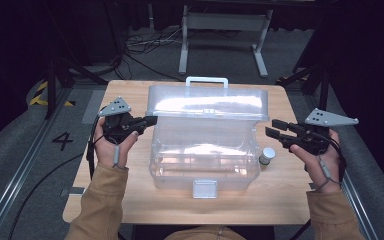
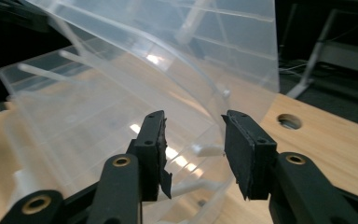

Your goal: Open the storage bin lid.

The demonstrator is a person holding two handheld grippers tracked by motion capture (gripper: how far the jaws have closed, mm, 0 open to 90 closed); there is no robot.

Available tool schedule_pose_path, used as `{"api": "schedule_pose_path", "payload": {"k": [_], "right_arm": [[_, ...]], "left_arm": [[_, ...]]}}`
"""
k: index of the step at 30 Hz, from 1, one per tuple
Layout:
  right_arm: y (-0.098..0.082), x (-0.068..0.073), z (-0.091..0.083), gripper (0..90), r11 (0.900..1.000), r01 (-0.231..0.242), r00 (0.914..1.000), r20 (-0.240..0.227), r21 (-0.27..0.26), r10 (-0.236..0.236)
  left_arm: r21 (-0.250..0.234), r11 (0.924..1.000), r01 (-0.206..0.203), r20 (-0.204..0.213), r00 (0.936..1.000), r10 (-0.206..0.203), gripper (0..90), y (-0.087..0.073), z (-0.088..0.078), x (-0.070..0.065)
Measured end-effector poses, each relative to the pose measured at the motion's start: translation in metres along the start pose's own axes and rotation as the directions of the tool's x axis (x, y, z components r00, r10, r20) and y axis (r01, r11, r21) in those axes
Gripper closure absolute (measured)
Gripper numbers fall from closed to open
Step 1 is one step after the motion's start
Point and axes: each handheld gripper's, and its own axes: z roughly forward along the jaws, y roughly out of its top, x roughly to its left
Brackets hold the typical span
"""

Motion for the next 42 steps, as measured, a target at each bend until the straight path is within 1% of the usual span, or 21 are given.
{"api": "schedule_pose_path", "payload": {"k": [1,3,8,10,12,13,17,20,23,26,28,31,32,33,34,35,36,37,38,39,42], "right_arm": [[0.001,0.001,0.003,57.5,1.0,0.006,0.9999,0.015,-0.003,-0.005],[0.005,0.002,0.009,56.7,1.0,0.011,0.9997,0.024,-0.005,-0.011],[0.014,0.002,0.024,53.6,1.0,0.026,0.996,0.086,-0.017,-0.024],[0.017,0.002,0.03,51.5,0.999,0.026,0.9954,0.092,-0.02,-0.024],[0.018,0.004,0.036,50.7,0.999,0.049,0.9902,0.132,-0.022,-0.046],[0.018,0.004,0.036,50.7,0.999,0.049,0.9902,0.132,-0.022,-0.046],[0.018,0.004,0.042,49.6,0.996,0.069,0.9806,0.187,-0.048,-0.059],[0.018,0.006,0.047,50.1,0.992,0.115,0.9667,0.236,-0.054,-0.099],[0.017,0.006,0.051,50.7,0.992,0.108,0.9623,0.257,-0.067,-0.088],[0.017,0.005,0.053,55.5,0.993,0.093,0.9579,0.279,-0.076,-0.069],[0.017,0.004,0.054,56.5,0.993,0.084,0.9576,0.282,-0.081,-0.058],[0.018,0.001,0.055,60.6,0.995,0.037,0.9596,0.281,-0.088,-0.01],[0.019,0.0,0.056,61.0,0.995,0.032,0.9587,0.284,-0.09,-0.005],[0.02,0.001,0.057,61.8,0.995,0.042,0.9556,0.294,-0.094,-0.012],[0.02,0.001,0.057,61.8,0.995,0.042,0.9556,0.294,-0.094,-0.012],[0.021,0.002,0.058,62.9,0.994,0.06,0.9485,0.315,-0.093,-0.027],[0.022,0.003,0.059,64.2,0.993,0.052,0.9419,0.336,-0.102,-0.015],[0.023,0.003,0.06,64.1,0.993,0.041,0.9399,0.341,-0.11,-0.001],[0.024,0.005,0.061,64.6,0.991,0.042,0.9344,0.356,-0.127,0.006],[0.025,0.006,0.062,65.5,0.991,0.047,0.9289,0.37,-0.126,0.003],[0.027,0.006,0.063,66.3,0.992,0.048,0.9237,0.383,-0.119,0.001]], "left_arm": [[-0.001,1.0,-0.001,-0.001,1.0,0.001,90.0,0.0,0.0,0.0],[0.003,1.0,-0.001,-0.003,1.0,0.001,90.0,-0.001,0.0,0.001],[0.001,1.0,-0.002,0.004,1.0,0.002,90.0,-0.001,0.001,0.002],[0.004,0.9999,-0.009,0.004,0.9999,0.009,90.0,-0.001,0.001,0.002],[0.006,0.9999,-0.01,0.005,0.9999,0.01,89.9,-0.002,0.0,0.002],[0.008,0.9999,-0.009,0.008,0.9999,0.009,89.9,-0.002,0.0,0.002],[0.013,0.9999,-0.008,0.012,0.9999,0.008,89.4,-0.003,0.0,0.002],[0.023,0.9997,-0.01,0.004,0.9999,0.01,84.6,-0.004,-0.001,0.001],[0.033,0.9994,-0.015,0.014,0.9998,0.015,82.3,-0.006,-0.002,0.001],[0.041,0.9991,-0.005,0.022,0.9998,0.004,79.0,-0.008,-0.005,0.002],[0.047,0.9989,-0.011,0.021,0.9997,0.01,76.8,-0.009,-0.005,0.002],[0.065,0.9978,-0.011,0.023,0.9997,0.01,74.3,-0.011,-0.006,0.002],[0.073,0.9972,-0.014,0.023,0.9997,0.013,73.2,-0.011,-0.006,0.002],[0.081,0.9964,-0.023,0.022,0.9995,0.021,72.3,-0.012,-0.006,0.001],[0.081,0.9964,-0.023,0.022,0.9995,0.021,71.5,-0.012,-0.006,0.001],[0.089,0.9954,-0.033,0.021,0.9993,0.032,71.5,-0.012,-0.007,0.0],[0.095,0.9948,-0.036,0.019,0.9992,0.035,70.5,-0.012,-0.007,-0.001],[0.097,0.9946,-0.037,0.02,0.9992,0.035,70.1,-0.013,-0.008,-0.001],[0.099,0.9944,-0.036,0.019,0.9992,0.034,69.6,-0.014,-0.009,-0.002],[0.102,0.9941,-0.035,0.018,0.9993,0.033,69.2,-0.014,-0.01,-0.002],[0.106,0.9939,-0.033,0.02,0.9993,0.031,68.6,-0.016,-0.011,-0.001]]}}
